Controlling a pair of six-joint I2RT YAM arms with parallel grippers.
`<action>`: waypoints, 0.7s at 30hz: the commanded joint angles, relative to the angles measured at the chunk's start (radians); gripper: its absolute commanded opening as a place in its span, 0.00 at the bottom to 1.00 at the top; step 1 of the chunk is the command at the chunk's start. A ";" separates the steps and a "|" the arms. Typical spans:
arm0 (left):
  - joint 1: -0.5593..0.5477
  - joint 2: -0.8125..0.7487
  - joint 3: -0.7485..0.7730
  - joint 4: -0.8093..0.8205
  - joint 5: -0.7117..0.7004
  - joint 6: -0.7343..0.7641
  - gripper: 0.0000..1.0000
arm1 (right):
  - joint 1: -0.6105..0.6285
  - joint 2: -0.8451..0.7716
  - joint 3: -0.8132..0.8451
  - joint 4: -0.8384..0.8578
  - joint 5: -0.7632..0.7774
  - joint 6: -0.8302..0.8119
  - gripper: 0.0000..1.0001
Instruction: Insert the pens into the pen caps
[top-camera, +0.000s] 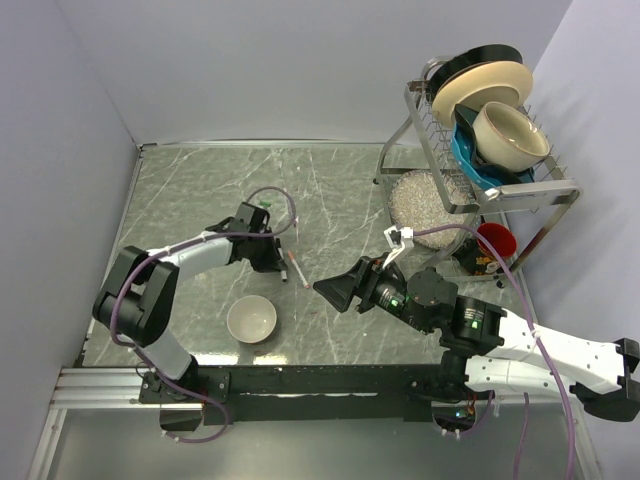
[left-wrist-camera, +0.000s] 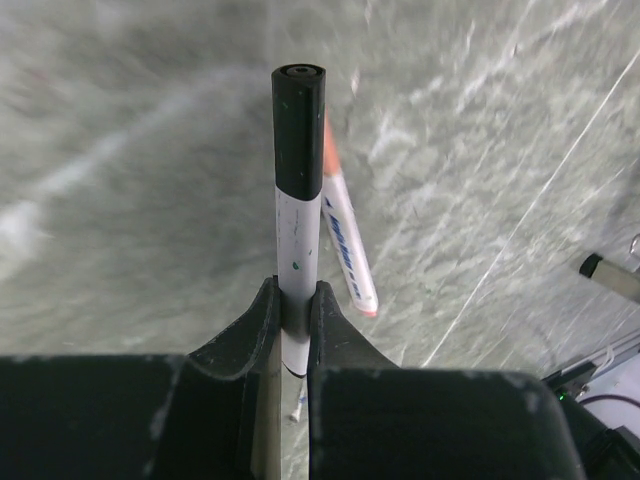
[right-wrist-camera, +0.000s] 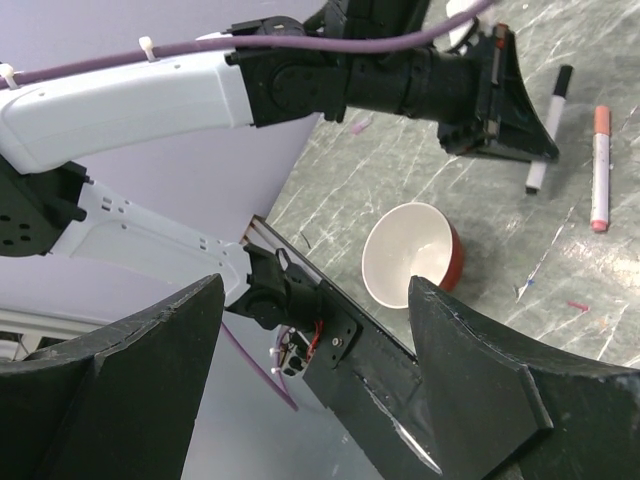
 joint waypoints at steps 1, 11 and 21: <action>-0.041 0.024 -0.012 0.013 -0.028 -0.048 0.07 | -0.001 -0.005 -0.012 0.019 0.015 0.004 0.82; -0.082 0.058 -0.013 0.025 -0.040 -0.085 0.11 | -0.001 -0.011 -0.018 0.024 0.018 0.015 0.82; -0.095 0.048 0.030 -0.024 -0.079 -0.076 0.34 | -0.001 -0.018 -0.018 0.015 0.034 0.015 0.82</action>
